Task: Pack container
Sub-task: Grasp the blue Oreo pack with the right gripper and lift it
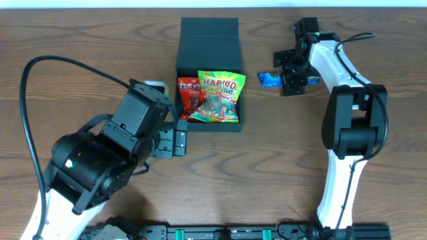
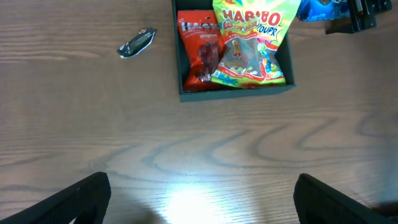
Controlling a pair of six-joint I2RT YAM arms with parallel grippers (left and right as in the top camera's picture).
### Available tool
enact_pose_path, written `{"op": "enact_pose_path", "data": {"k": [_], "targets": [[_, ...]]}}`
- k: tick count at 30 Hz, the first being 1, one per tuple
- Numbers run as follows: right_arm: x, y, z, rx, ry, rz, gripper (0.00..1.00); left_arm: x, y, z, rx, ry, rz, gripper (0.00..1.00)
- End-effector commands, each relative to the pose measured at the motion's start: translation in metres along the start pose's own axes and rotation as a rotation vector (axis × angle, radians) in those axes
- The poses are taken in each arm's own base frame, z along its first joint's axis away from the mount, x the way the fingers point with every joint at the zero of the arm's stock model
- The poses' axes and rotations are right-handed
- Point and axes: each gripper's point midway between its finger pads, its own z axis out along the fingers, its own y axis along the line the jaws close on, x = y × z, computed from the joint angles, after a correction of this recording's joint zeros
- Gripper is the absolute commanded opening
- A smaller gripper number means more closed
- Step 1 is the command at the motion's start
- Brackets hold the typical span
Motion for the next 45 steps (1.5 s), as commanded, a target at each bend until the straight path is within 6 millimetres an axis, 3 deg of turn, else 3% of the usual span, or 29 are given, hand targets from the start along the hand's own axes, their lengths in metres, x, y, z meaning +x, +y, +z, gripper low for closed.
{"op": "enact_pose_path", "data": {"k": [1,14,17,19,20,23,26,32,35,39,45], "targets": [[-0.003,0.002,0.002,0.0,-0.001,0.0,0.99,-0.001,0.0,-0.001,0.003,-0.001,0.008,0.95],[-0.001,0.009,-0.008,-0.016,-0.003,-0.055,0.98,-0.001,0.0,-0.001,0.002,0.0,0.011,0.95],[-0.001,0.009,-0.008,-0.017,-0.003,-0.057,0.82,0.0,0.0,-0.001,0.002,0.001,0.012,0.95],[-0.002,0.01,-0.008,-0.021,-0.004,-0.057,0.61,0.0,0.0,-0.001,0.001,0.003,0.012,0.95],[-0.002,0.01,-0.008,-0.021,-0.004,-0.057,0.55,0.001,0.001,-0.001,0.0,0.005,0.013,0.95],[-0.001,0.009,-0.008,-0.015,-0.003,-0.058,0.49,0.002,0.001,-0.001,-0.002,0.009,0.013,0.95],[-0.001,0.008,-0.008,-0.013,-0.003,-0.088,0.19,0.002,0.002,-0.001,-0.003,0.011,0.015,0.95],[0.001,0.008,-0.008,-0.012,0.006,-0.1,0.02,0.002,0.002,-0.001,-0.004,0.013,0.025,0.95],[0.001,0.009,-0.012,-0.019,0.004,-0.13,0.01,0.002,0.002,-0.001,-0.004,0.013,0.026,0.95],[0.002,0.018,-0.03,-0.068,-0.012,-0.212,0.01,0.004,0.003,-0.001,-0.007,0.02,0.031,0.95],[0.014,0.035,-0.1,-0.197,-0.09,-0.513,0.01,0.005,0.006,-0.002,-0.024,0.02,0.04,0.95]]}}
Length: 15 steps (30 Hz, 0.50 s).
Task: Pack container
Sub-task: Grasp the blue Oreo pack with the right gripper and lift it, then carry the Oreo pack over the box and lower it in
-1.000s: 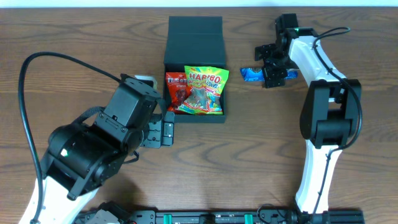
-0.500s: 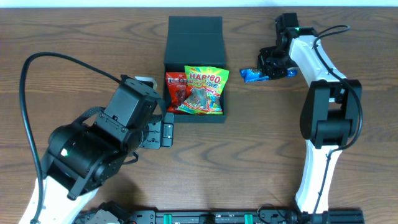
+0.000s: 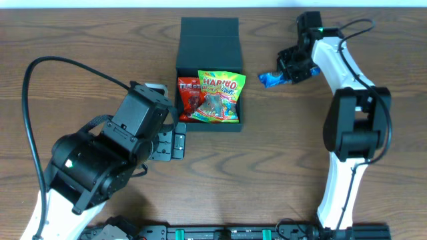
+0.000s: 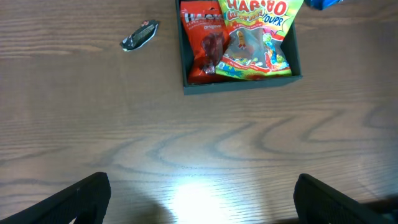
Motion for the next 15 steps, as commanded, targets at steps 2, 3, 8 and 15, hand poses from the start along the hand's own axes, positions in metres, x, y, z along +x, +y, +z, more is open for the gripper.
{"op": "enact_pose_path", "data": {"k": [2,3,8,15], "targets": [[0.009,0.026,-0.088,-0.137,-0.103,-0.309,0.01,-0.003,0.007,-0.004,-0.033,-0.025,0.017,0.95],[0.014,0.026,-0.101,-0.147,-0.113,-0.357,0.01,-0.005,0.011,-0.005,-0.049,-0.037,0.015,0.95],[0.045,0.011,-0.16,-0.152,-0.143,-0.539,0.01,-0.01,0.033,-0.027,-0.123,-0.149,-0.023,0.95],[0.17,0.014,-0.183,-0.249,0.006,-1.091,0.01,-0.006,0.058,-0.065,-0.149,-0.299,-0.075,0.95]]}}
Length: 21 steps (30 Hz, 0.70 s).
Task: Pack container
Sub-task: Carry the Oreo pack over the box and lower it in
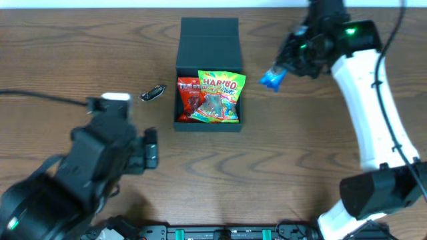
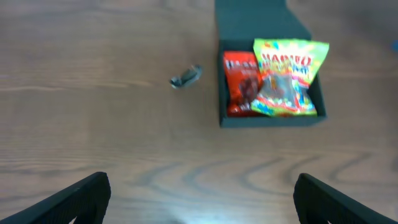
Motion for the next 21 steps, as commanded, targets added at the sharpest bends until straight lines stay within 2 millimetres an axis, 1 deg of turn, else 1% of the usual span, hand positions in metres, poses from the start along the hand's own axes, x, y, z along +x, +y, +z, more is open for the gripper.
{"op": "enact_pose_path", "data": {"k": [1,4,6,8,9,11,14,16,18,21], "targets": [[0.039,0.053,-0.001,-0.109,0.06,-0.317,0.01,-0.005,0.015,-0.011,-0.042,-0.058,-0.03,0.95],[0.069,0.088,0.01,-0.149,0.086,-0.488,0.01,-0.002,0.018,-0.016,-0.038,-0.065,-0.041,0.95],[0.085,0.108,0.019,-0.161,0.087,-0.559,0.01,-0.001,0.019,-0.017,-0.039,-0.062,-0.04,0.95],[0.098,0.124,0.031,-0.178,0.103,-0.6,0.01,0.0,0.019,-0.017,-0.039,-0.057,-0.048,0.95],[0.104,0.129,0.037,-0.182,0.113,-0.599,0.01,0.001,0.018,-0.017,-0.037,-0.056,-0.048,0.95],[0.115,0.136,0.057,-0.173,0.15,-0.558,0.01,0.001,0.018,-0.017,-0.033,-0.054,-0.048,0.95],[0.121,0.14,0.085,-0.158,0.19,-0.48,0.01,0.002,0.015,-0.016,-0.02,-0.048,-0.048,0.95],[0.124,0.147,0.097,-0.189,0.216,-0.451,0.01,0.003,0.015,-0.016,-0.018,-0.044,-0.046,0.95],[0.125,0.158,0.103,-0.231,0.231,-0.437,0.01,0.004,0.016,-0.016,-0.02,-0.04,-0.045,0.95],[0.121,0.166,0.108,-0.247,0.236,-0.397,0.01,0.005,0.015,-0.016,-0.018,-0.036,-0.043,0.95]]}}
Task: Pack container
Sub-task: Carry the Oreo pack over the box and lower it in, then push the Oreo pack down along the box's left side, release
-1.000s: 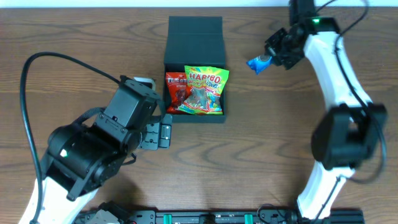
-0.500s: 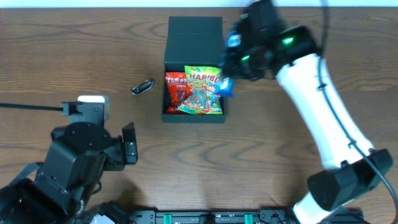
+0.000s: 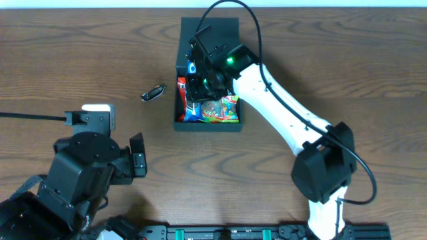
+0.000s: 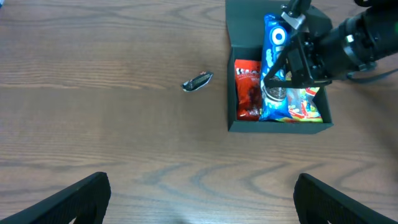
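The black box (image 3: pixel 208 127) stands open at the table's far middle, its lid (image 3: pixel 223 30) folded back. Inside lie a red packet (image 4: pixel 247 90) and a Haribo bag (image 4: pixel 306 106). A long blue packet (image 4: pixel 273 37) lies lengthwise over them, its far end against the lid. My right gripper (image 3: pixel 198 85) is over the box, shut on the blue packet. My left gripper (image 4: pixel 202 202) stands open over bare table near the front left, well away from the box, with nothing between its fingers.
A small dark wrapped candy (image 3: pixel 153 93) lies on the wood left of the box, also seen from the left wrist as the candy (image 4: pixel 197 81). The right arm (image 3: pixel 280 113) stretches diagonally from the front right across to the box.
My right gripper held the blue packet in the air right of the box; now it is over the box with the packet lying inside. The left arm has drawn further back toward the front.
My right gripper was at the blue packet on the table right of the box, while the left arm sat close beside the box. Then the packet was up off the table and the left arm had backed away. Now the packet is in the box.
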Controlling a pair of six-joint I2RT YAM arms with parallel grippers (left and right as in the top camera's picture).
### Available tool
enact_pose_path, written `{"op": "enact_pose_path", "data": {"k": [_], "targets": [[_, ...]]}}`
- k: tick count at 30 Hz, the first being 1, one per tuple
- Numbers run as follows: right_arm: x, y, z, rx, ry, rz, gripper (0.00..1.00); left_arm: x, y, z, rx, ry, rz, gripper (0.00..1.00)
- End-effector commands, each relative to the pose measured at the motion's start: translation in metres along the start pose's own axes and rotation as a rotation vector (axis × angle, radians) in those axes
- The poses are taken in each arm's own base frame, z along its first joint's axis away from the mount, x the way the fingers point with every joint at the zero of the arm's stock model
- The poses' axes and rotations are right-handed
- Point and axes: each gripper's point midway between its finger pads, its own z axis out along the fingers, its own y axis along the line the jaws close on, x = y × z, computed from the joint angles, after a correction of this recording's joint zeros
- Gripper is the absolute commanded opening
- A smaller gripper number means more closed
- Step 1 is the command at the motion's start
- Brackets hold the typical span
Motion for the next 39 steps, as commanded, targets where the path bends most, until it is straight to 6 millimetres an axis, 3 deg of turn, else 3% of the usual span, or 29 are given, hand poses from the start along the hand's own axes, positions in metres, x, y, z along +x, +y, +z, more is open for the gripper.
{"op": "enact_pose_path", "data": {"k": [1,9,20,29,39], "targets": [[-0.014,0.025,-0.013,-0.089,-0.033,0.046,0.01,0.0,0.0,-0.002,0.002,0.0,-0.012,0.95],[-0.019,0.037,0.007,-0.166,0.007,0.111,0.01,0.002,-0.002,-0.002,0.018,0.012,-0.017,0.95],[-0.014,0.027,0.022,-0.142,0.042,0.129,0.01,0.005,-0.002,-0.002,0.018,0.025,-0.013,0.95],[-0.005,0.014,0.045,-0.115,0.107,0.15,0.01,0.009,0.0,-0.002,0.01,0.042,-0.005,0.95],[-0.018,-0.007,0.041,-0.128,0.097,0.174,0.01,0.009,0.0,-0.002,0.01,0.042,-0.005,0.95]]}}
